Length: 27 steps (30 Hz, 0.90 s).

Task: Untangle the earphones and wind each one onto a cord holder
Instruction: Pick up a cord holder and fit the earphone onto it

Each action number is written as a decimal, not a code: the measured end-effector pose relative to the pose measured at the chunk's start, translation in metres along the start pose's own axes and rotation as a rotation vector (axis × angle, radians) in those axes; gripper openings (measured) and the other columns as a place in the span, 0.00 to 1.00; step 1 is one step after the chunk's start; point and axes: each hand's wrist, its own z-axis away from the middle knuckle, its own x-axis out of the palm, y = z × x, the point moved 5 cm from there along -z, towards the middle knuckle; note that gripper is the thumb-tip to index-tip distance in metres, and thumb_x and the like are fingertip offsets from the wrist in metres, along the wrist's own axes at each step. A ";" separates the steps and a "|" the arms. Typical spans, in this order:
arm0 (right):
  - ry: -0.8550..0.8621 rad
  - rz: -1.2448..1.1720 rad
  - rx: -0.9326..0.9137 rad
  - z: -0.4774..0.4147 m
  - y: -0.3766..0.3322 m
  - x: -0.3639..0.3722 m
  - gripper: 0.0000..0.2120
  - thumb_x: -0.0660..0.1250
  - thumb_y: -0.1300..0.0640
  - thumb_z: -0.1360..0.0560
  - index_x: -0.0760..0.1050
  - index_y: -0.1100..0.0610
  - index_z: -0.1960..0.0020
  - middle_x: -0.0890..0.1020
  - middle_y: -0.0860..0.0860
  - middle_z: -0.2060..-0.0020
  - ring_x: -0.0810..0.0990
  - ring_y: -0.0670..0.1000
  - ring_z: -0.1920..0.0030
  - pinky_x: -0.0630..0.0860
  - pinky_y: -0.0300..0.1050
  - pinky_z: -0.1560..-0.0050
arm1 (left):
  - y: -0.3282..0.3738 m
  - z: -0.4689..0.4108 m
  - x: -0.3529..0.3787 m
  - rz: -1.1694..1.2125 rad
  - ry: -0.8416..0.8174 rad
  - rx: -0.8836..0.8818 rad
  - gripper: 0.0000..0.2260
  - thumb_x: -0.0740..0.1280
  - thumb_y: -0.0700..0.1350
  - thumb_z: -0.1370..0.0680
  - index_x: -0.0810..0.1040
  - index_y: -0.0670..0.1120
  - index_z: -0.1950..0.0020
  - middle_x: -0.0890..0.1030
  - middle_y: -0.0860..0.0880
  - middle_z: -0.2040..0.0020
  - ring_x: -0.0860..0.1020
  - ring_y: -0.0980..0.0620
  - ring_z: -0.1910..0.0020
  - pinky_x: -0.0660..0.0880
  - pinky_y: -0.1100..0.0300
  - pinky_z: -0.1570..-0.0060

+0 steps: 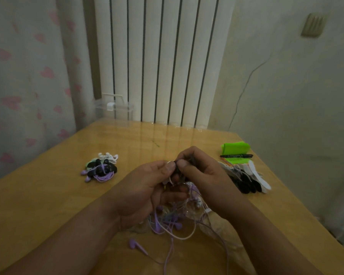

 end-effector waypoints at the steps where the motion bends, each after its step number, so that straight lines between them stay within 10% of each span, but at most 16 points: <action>1: 0.005 0.013 0.002 0.000 0.000 0.000 0.05 0.64 0.57 0.15 0.76 0.58 0.47 0.83 0.54 0.58 0.82 0.52 0.55 0.81 0.53 0.48 | -0.001 0.000 0.000 -0.005 0.019 -0.003 0.18 0.62 0.44 0.16 0.74 0.30 0.36 0.78 0.42 0.54 0.81 0.48 0.57 0.84 0.56 0.57; 6: 0.016 0.139 -0.041 0.003 0.000 -0.001 0.05 0.68 0.54 0.17 0.76 0.55 0.48 0.80 0.55 0.57 0.81 0.60 0.52 0.79 0.65 0.47 | -0.004 0.003 -0.008 -0.083 -0.009 -0.053 0.18 0.62 0.48 0.13 0.71 0.31 0.37 0.75 0.38 0.42 0.72 0.38 0.44 0.74 0.40 0.39; 10: 0.031 0.188 -0.120 0.003 -0.006 0.001 0.08 0.67 0.50 0.19 0.75 0.56 0.48 0.78 0.54 0.58 0.78 0.57 0.55 0.78 0.54 0.54 | -0.002 0.003 -0.016 -0.130 -0.028 -0.025 0.22 0.64 0.50 0.14 0.70 0.29 0.36 0.74 0.36 0.40 0.70 0.38 0.39 0.64 0.29 0.30; 16: 0.032 -0.096 0.018 0.001 -0.003 0.012 0.13 0.65 0.48 0.17 0.74 0.60 0.50 0.76 0.56 0.59 0.75 0.52 0.59 0.74 0.43 0.56 | 0.006 0.004 -0.014 -0.111 0.002 0.002 0.19 0.61 0.49 0.14 0.80 0.37 0.32 0.79 0.33 0.38 0.77 0.42 0.42 0.72 0.48 0.40; 27: 0.096 -0.156 0.109 -0.001 0.009 0.014 0.08 0.67 0.50 0.23 0.76 0.55 0.55 0.78 0.55 0.61 0.76 0.56 0.58 0.74 0.58 0.54 | 0.006 0.005 -0.016 -0.118 0.154 -0.041 0.15 0.65 0.43 0.17 0.78 0.32 0.38 0.83 0.38 0.50 0.83 0.43 0.50 0.84 0.50 0.45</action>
